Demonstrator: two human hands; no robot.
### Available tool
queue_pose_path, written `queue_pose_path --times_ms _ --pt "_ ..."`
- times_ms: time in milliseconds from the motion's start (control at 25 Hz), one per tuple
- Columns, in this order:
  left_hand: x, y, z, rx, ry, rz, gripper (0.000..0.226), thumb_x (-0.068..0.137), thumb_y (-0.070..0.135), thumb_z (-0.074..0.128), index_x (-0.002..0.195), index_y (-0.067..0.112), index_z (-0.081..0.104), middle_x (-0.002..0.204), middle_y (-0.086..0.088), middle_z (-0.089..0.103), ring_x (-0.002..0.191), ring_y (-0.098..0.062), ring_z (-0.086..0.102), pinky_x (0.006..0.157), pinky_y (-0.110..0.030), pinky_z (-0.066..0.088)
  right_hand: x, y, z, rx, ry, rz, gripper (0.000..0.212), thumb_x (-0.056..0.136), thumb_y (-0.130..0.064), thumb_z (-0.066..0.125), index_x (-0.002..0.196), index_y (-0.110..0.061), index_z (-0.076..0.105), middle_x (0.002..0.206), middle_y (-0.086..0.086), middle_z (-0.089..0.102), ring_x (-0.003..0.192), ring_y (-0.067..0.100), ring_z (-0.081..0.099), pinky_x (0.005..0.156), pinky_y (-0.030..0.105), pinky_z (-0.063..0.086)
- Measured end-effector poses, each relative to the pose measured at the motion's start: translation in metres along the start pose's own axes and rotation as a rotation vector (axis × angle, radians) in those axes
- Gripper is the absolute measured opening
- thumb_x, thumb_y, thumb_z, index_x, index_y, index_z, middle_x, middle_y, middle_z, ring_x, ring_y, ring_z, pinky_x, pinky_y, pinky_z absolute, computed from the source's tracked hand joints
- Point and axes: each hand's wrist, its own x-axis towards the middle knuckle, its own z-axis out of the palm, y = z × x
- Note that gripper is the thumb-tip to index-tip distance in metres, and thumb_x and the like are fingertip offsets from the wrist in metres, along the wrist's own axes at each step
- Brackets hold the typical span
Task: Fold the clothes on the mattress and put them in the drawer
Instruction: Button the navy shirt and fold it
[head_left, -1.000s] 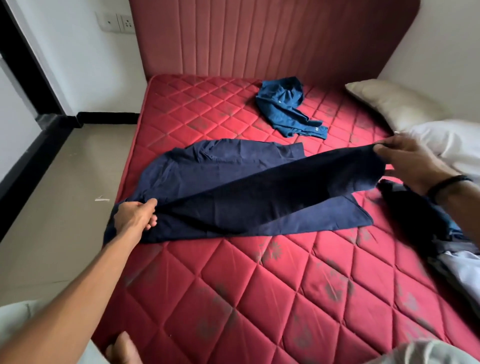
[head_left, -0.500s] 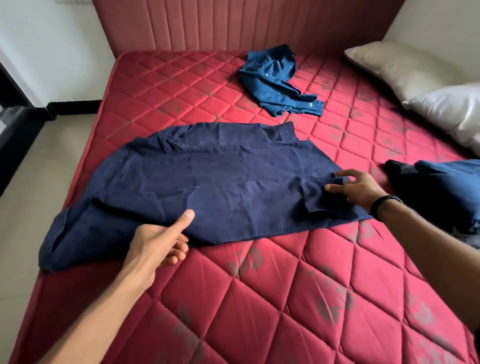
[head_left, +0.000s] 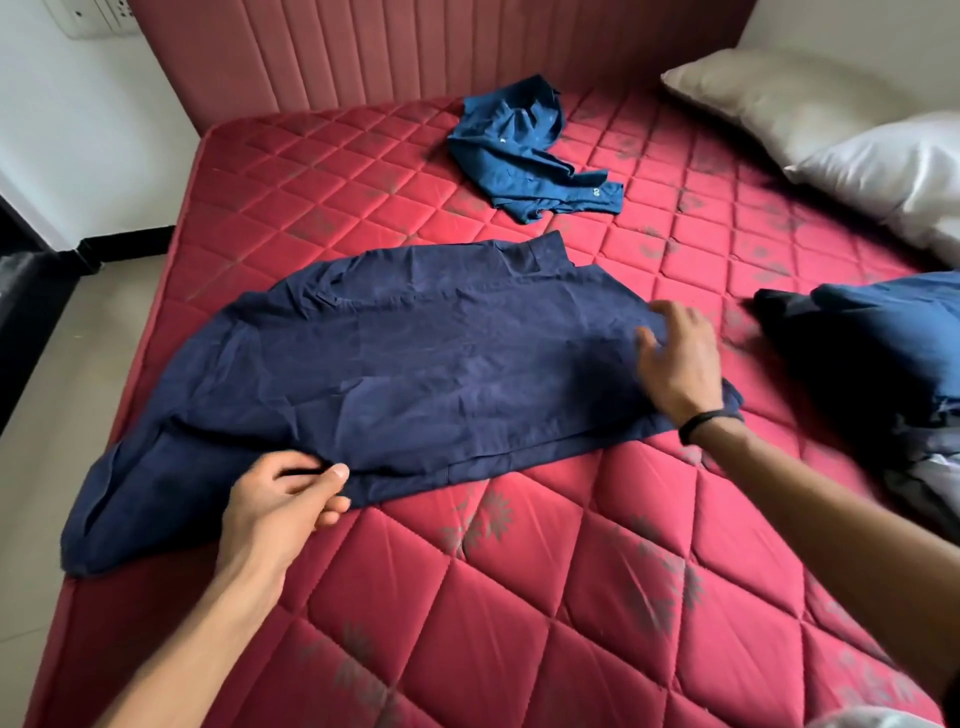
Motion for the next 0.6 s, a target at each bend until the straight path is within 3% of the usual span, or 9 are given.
queue_pose_path --times_ms 80,120,160,200,280,320,360,440,600 --pt "-0.019 0.020 0.009 0.281 0.254 0.466 0.022 0.090 0.016 0.076 0.096 0.012 0.054 0.081 -0.010 0.068 0.066 -0.022 0.062 0.072 -0.036 0.049 -0.029 -0.022 0.012 -0.089 -0.096 -0.367 0.047 0.100 -0.041 0.052 0.139 -0.016 0.057 0.146 0.016 0.053 0.133 0.037 0.049 0.111 0.047 0.038" --pt "-0.027 0.035 0.022 0.344 0.283 0.756 0.019 0.092 0.016 0.073 0.095 0.013 0.055 0.083 -0.005 0.065 0.073 -0.022 0.059 0.077 -0.037 0.046 -0.043 -0.034 0.019 -0.129 -0.196 -0.454 0.053 0.102 -0.047 0.047 0.148 -0.021 0.050 0.157 0.015 0.041 0.143 0.036 0.040 0.116 0.051 0.032" --pt "-0.028 0.045 0.039 0.402 0.213 0.959 0.014 0.094 0.018 0.070 0.099 0.013 0.058 0.092 -0.002 0.065 0.084 -0.022 0.060 0.084 -0.036 0.045 -0.054 -0.046 0.027 -0.170 -0.311 -0.483 0.057 0.103 -0.053 0.040 0.155 -0.028 0.041 0.166 0.012 0.027 0.151 0.034 0.029 0.119 0.055 0.025" --pt "-0.017 0.049 0.061 0.489 0.099 1.045 0.017 0.097 0.026 0.067 0.109 0.014 0.061 0.107 -0.003 0.067 0.101 -0.024 0.061 0.095 -0.039 0.045 -0.064 -0.055 0.037 -0.209 -0.415 -0.480 0.060 0.104 -0.058 0.033 0.159 -0.034 0.032 0.171 0.007 0.015 0.156 0.031 0.018 0.122 0.058 0.017" --pt "0.015 0.040 0.102 0.787 -0.047 0.921 0.052 0.100 0.054 0.049 0.138 0.020 0.055 0.148 -0.007 0.053 0.142 -0.031 0.043 0.118 -0.053 0.030 -0.072 -0.058 0.051 -0.262 -0.529 -0.468 0.065 0.102 -0.067 0.024 0.162 -0.041 0.019 0.173 -0.001 0.005 0.159 0.026 0.006 0.124 0.062 0.008" --pt "0.030 0.028 0.113 0.944 -0.075 0.809 0.067 0.098 0.065 0.036 0.149 0.023 0.046 0.161 -0.008 0.040 0.152 -0.033 0.028 0.122 -0.058 0.019 -0.068 -0.052 0.051 -0.293 -0.539 -0.471 0.067 0.101 -0.071 0.022 0.162 -0.043 0.016 0.173 -0.003 0.005 0.159 0.024 0.005 0.125 0.063 0.007" --pt "0.044 0.013 0.117 1.050 -0.082 0.751 0.077 0.096 0.071 0.025 0.156 0.025 0.039 0.167 -0.008 0.030 0.156 -0.033 0.019 0.124 -0.061 0.013 -0.062 -0.041 0.048 -0.335 -0.530 -0.480 0.069 0.100 -0.074 0.021 0.162 -0.043 0.015 0.173 -0.004 0.008 0.159 0.023 0.006 0.124 0.062 0.008" --pt "0.056 -0.007 0.104 1.144 -0.069 0.749 0.082 0.096 0.074 0.016 0.160 0.025 0.032 0.168 -0.008 0.026 0.157 -0.031 0.018 0.124 -0.062 0.009 -0.048 -0.010 0.034 -0.434 -0.483 -0.469 0.072 0.099 -0.077 0.020 0.162 -0.044 0.014 0.173 -0.002 0.012 0.159 0.024 0.010 0.123 0.063 0.012" --pt "0.066 -0.026 0.041 1.108 -0.087 0.781 0.085 0.094 0.078 0.017 0.164 0.029 0.020 0.171 -0.002 0.018 0.159 -0.023 0.012 0.125 -0.055 0.007 -0.029 0.050 -0.002 -0.499 -0.472 -0.206 0.079 0.095 -0.081 0.011 0.163 -0.042 0.012 0.172 -0.001 0.011 0.158 0.027 0.011 0.122 0.066 0.013"
